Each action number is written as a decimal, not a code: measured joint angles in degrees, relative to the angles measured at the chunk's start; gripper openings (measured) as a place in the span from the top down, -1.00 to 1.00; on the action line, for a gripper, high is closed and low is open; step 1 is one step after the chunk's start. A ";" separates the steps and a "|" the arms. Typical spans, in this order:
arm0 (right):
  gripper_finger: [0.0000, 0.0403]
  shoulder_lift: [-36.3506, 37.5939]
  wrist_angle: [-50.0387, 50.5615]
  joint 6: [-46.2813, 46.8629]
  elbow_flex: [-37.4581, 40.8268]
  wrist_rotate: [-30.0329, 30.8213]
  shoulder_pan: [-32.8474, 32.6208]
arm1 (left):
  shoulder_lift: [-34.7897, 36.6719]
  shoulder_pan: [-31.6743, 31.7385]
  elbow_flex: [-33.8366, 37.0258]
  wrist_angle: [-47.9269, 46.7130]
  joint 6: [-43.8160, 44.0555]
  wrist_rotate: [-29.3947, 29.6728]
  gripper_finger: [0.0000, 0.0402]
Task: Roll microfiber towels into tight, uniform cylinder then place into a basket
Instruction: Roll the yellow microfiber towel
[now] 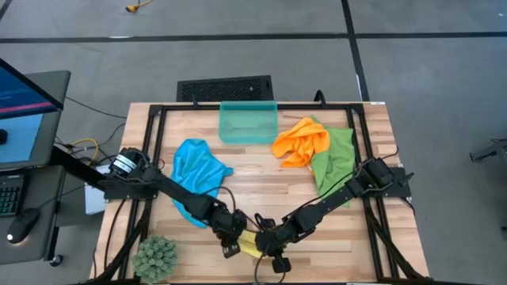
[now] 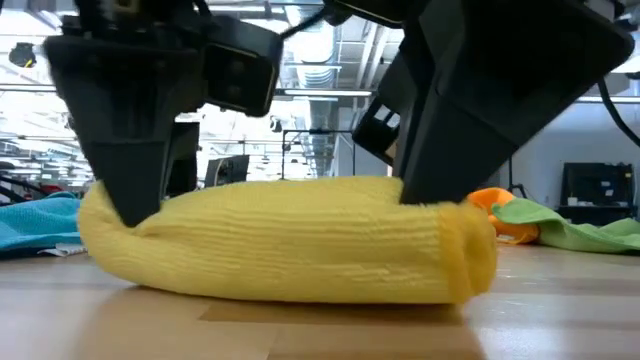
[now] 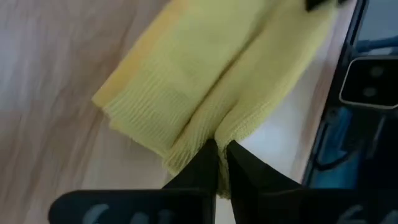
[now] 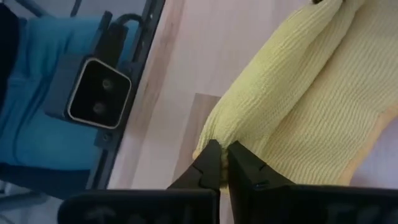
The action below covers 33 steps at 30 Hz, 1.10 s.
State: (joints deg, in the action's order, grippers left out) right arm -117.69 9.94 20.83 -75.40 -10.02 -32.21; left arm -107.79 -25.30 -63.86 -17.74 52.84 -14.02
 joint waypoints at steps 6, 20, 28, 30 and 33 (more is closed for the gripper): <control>0.91 0.00 -0.15 2.31 0.02 -1.02 0.15 | 0.07 6.18 0.00 -0.35 3.29 -8.89 0.94; 0.89 0.21 3.27 2.42 -0.06 4.05 0.31 | -2.65 12.86 -0.10 -2.13 15.32 -14.60 0.94; 0.82 0.26 6.39 2.21 -0.13 6.62 0.24 | -6.47 12.99 -0.20 -0.06 17.17 -17.68 0.94; 0.82 0.26 6.98 1.09 -0.15 6.93 0.06 | -7.04 13.13 -0.23 0.20 17.09 -17.99 0.94; 0.82 0.32 8.03 -0.93 -0.20 7.34 0.02 | -7.33 13.21 -0.22 0.47 16.72 -18.71 0.94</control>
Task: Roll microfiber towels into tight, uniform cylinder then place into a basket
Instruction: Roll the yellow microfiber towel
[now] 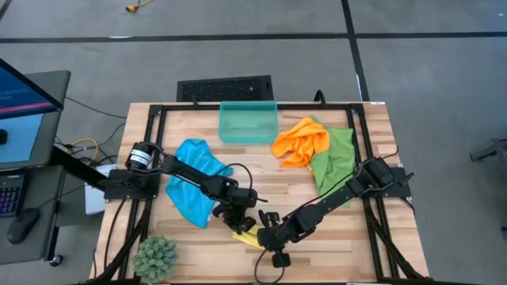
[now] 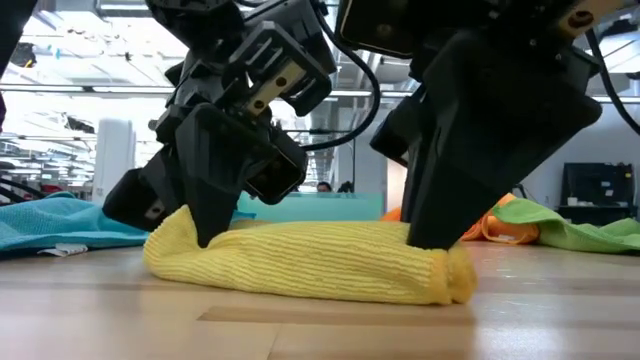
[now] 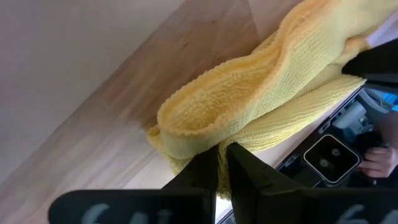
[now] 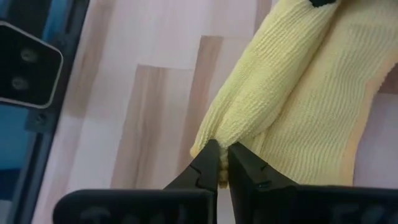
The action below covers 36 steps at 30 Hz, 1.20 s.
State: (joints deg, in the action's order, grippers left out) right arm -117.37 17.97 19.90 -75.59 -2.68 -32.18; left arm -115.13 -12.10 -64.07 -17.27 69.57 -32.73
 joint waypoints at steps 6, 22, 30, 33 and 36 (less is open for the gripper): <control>0.80 0.86 3.65 -0.78 -0.02 2.55 -0.07 | -0.75 -0.11 -0.08 1.04 -0.92 -0.66 0.94; 0.45 1.89 7.93 -1.49 0.26 -1.62 0.78 | -0.77 -0.26 -0.09 0.24 -2.91 -0.83 0.94; 0.24 3.63 14.21 2.93 0.22 -2.73 1.01 | -0.77 -0.26 -0.09 0.24 -3.35 -1.16 0.94; 0.25 6.19 12.76 -0.76 0.22 -1.32 -1.72 | -0.77 -0.26 -0.09 0.28 -3.35 -1.30 0.94; 0.29 8.33 5.50 -7.75 0.13 4.91 -5.38 | -0.79 -0.26 -0.07 0.40 -3.35 -1.52 0.94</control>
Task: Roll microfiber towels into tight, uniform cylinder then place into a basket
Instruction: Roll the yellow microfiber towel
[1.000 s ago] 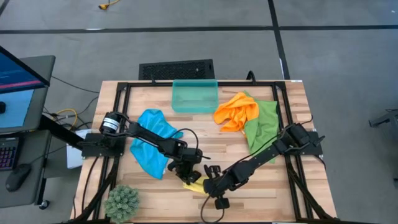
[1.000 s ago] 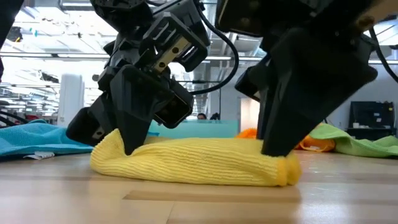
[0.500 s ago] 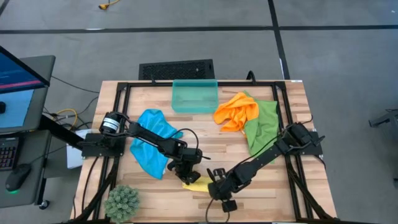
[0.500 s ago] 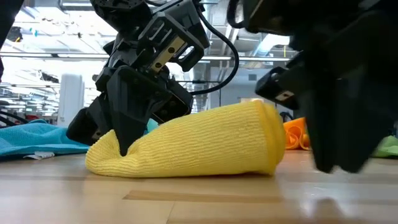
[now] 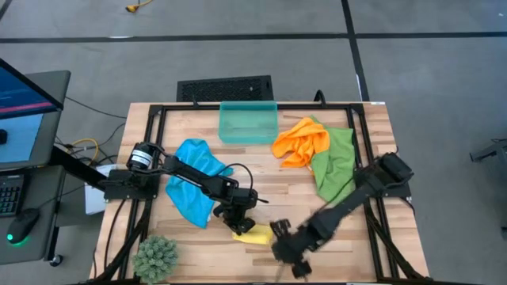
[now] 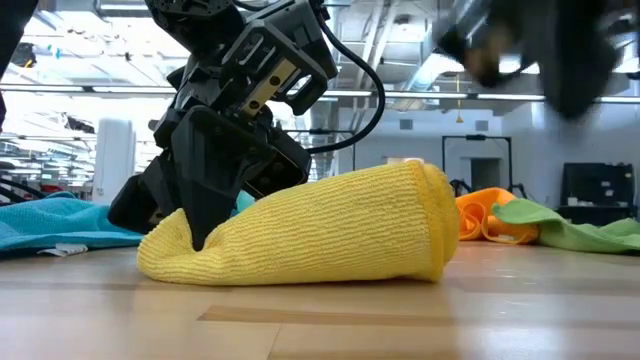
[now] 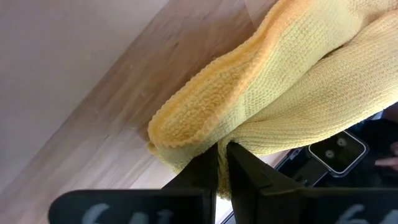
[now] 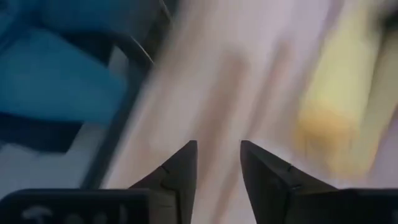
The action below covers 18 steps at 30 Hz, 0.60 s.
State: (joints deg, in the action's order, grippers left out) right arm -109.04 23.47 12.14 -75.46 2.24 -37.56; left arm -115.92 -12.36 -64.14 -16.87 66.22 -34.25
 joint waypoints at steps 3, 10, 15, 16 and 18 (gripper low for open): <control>0.32 0.11 -6.13 -10.71 -0.13 7.26 -2.19 | 0.00 0.00 0.00 0.01 0.02 -0.08 0.94; 0.33 -4.42 -8.97 -24.55 -0.07 13.44 -0.99 | -0.05 0.00 0.00 0.04 0.04 -0.75 0.94; 0.20 -6.33 -9.46 -25.29 -0.02 14.63 1.36 | -0.15 -0.03 0.13 -0.78 -0.43 -2.44 0.94; 0.17 -6.43 -9.31 -25.49 -0.02 14.66 1.55 | -0.16 -0.02 0.14 -0.78 -0.49 -2.56 0.94; 0.09 -6.48 -8.49 -24.38 -0.02 14.31 2.11 | -0.17 -0.02 0.13 -0.77 -0.54 -2.58 0.94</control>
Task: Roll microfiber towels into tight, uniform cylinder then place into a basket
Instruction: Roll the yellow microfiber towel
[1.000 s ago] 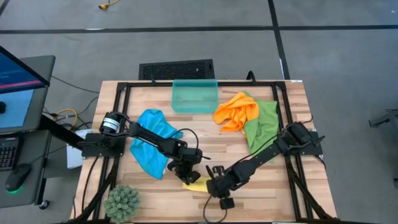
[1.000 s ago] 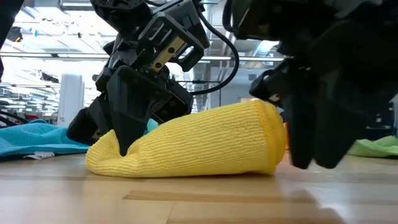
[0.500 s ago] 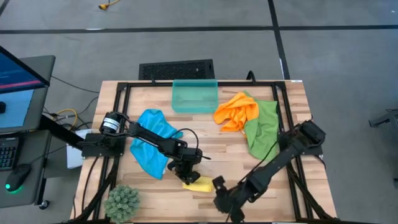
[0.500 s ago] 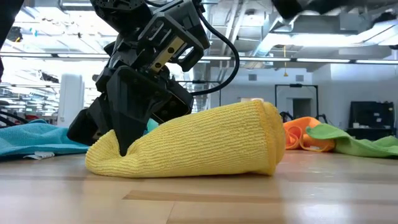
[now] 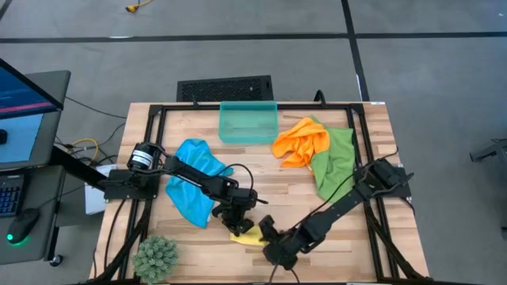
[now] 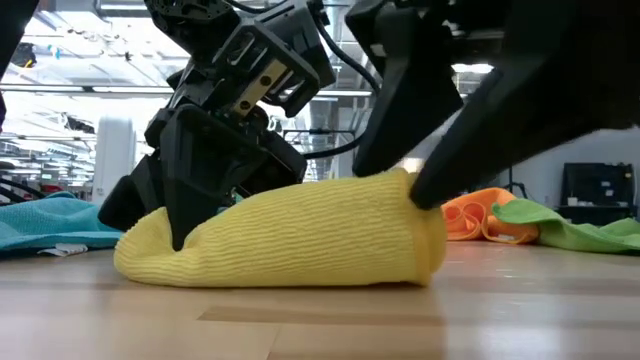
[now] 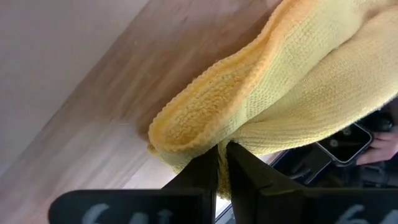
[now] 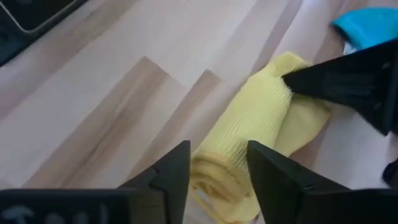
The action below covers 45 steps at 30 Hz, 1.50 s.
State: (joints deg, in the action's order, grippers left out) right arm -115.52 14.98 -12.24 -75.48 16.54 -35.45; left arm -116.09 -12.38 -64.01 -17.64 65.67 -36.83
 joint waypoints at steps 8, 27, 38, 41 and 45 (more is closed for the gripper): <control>-0.07 -0.02 2.50 8.24 0.36 -3.88 1.83 | 0.00 0.00 0.00 0.01 -0.84 -0.02 0.94; 0.07 -0.02 -3.77 19.12 6.23 -9.89 3.79 | -0.13 -0.11 0.25 4.48 -0.98 0.63 0.83; 0.66 0.08 -2.74 21.36 6.21 -9.36 4.80 | -0.17 -0.11 0.22 6.64 0.55 1.62 0.78; 0.84 0.13 -2.24 21.15 6.19 -9.21 4.80 | -0.15 -0.11 0.15 6.79 -0.05 2.51 0.77; 0.90 0.15 -1.61 20.01 6.14 -9.07 4.73 | -0.15 -0.11 0.13 6.79 -2.02 2.68 0.77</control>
State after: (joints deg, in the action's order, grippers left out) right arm -115.37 13.36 7.77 -69.34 7.47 -30.72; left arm -116.25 -12.49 -63.88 -10.85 63.65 -34.15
